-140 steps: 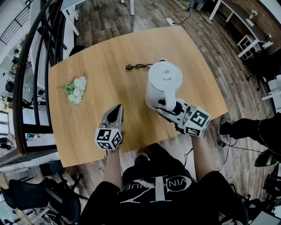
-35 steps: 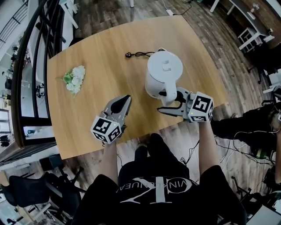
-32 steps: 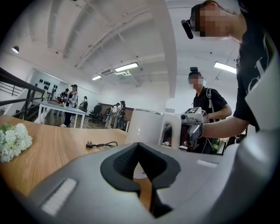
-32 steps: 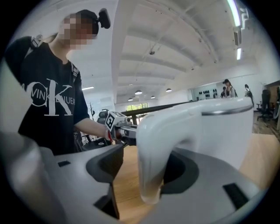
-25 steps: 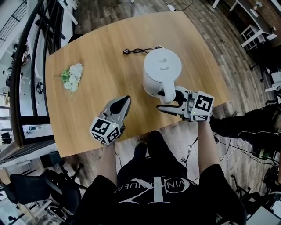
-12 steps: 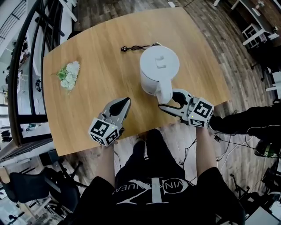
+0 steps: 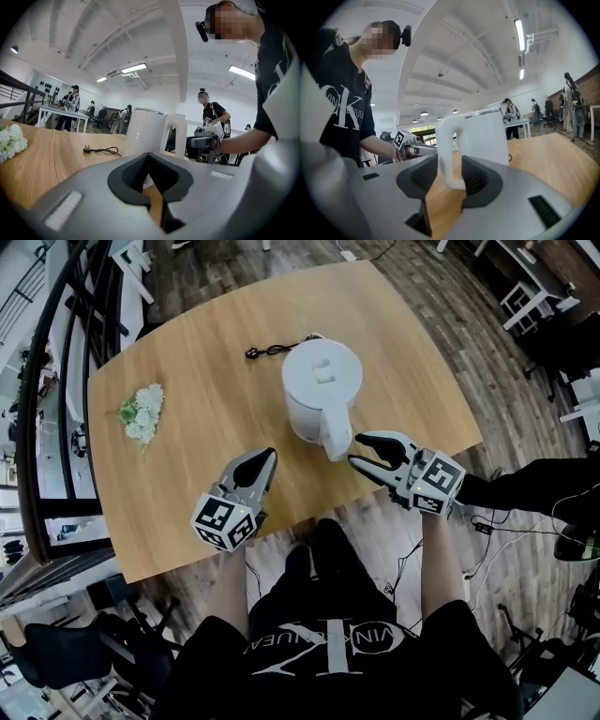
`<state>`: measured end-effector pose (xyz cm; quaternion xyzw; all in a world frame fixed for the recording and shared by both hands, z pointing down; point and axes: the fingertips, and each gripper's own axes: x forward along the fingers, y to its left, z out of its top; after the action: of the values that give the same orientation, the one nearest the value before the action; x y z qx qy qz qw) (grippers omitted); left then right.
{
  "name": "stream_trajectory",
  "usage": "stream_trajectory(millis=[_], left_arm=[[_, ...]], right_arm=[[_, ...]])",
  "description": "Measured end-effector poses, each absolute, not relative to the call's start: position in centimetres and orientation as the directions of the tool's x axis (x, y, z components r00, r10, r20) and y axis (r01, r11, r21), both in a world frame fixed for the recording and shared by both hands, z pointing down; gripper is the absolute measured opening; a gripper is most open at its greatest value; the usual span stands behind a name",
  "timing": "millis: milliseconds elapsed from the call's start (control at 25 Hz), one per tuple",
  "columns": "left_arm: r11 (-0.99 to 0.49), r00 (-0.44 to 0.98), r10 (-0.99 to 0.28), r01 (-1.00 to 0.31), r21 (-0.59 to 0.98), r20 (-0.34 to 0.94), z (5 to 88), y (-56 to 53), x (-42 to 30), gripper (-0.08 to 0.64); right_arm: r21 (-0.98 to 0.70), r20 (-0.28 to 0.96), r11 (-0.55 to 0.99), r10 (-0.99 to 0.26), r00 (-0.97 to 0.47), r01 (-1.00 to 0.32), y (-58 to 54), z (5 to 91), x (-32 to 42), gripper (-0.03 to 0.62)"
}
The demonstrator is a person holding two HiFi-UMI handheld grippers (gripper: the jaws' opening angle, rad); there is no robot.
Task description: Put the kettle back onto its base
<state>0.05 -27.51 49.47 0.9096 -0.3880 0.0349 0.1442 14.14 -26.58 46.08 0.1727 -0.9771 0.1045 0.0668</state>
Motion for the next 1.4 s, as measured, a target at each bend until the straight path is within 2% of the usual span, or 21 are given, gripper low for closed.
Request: stream_trajectory(millis=[200, 360, 800, 1400], left_arm=[[-0.660, 0.696, -0.698, -0.716, 0.226, 0.167, 49.0, -27.6, 0.5, 0.011], [-0.653, 0.684, -0.711, -0.728, 0.209, 0.162, 48.5, -27.7, 0.6, 0.011], [-0.587, 0.600, -0.788, -0.800, 0.126, 0.136, 46.2, -28.1, -1.3, 0.011], [-0.532, 0.537, -0.841, -0.843, 0.076, 0.069, 42.8, -27.9, -3.9, 0.011]], right_arm=[[-0.134, 0.179, 0.873, -0.445, -0.878, -0.470, -27.0, 45.5, 15.9, 0.078], [-0.090, 0.215, 0.808, -0.554, -0.804, -0.582, -27.3, 45.6, 17.1, 0.049], [-0.069, 0.186, 0.667, -0.722, -0.666, -0.742, -27.2, 43.6, 18.8, 0.034], [-0.054, 0.132, 0.571, -0.809, -0.573, -0.819, -26.7, 40.7, 19.1, 0.031]])
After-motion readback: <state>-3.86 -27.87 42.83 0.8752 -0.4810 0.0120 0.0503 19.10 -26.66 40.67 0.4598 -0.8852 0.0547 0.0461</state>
